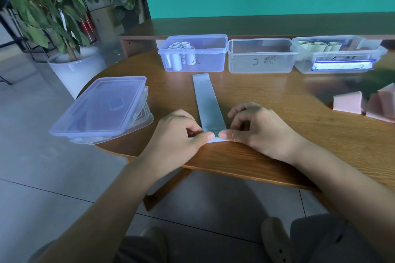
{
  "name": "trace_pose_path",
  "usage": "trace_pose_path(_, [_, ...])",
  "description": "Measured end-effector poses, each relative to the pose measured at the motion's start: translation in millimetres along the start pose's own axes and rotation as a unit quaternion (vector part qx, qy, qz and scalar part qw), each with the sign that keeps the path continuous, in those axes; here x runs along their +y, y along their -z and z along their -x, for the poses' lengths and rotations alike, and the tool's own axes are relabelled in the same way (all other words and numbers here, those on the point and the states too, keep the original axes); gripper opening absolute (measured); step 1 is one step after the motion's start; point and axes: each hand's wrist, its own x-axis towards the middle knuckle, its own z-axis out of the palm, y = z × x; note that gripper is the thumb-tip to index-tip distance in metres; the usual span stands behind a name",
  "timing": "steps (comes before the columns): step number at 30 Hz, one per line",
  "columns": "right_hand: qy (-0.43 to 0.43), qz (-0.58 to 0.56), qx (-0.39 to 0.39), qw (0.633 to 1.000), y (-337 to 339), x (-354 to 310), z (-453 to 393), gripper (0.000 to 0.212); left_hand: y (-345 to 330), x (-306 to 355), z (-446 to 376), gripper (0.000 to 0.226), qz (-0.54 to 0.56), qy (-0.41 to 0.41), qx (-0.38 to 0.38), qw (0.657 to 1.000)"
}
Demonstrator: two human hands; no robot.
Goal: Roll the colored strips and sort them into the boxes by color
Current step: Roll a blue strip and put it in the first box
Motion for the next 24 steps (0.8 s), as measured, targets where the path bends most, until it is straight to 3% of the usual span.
trace_pose_path(6, [0.021,-0.055,-0.013,0.998,-3,-7,-1,0.013,-1,1,0,0.005,0.039,-0.045,0.0,0.998])
trace_pose_path(11, [0.024,-0.052,-0.032,0.998,-3,-7,-3,0.009,-3,-4,2,0.011,0.028,-0.121,-0.022,0.992])
trace_pose_path(17, [0.084,-0.022,-0.027,0.996,-5,-3,-2,0.006,-3,-3,3,0.004,0.027,-0.1,-0.02,0.994])
trace_pose_path(24, [0.14,-0.007,-0.042,0.989,-1,4,-1,0.005,-6,-5,-1,0.012,0.006,-0.103,-0.015,0.994])
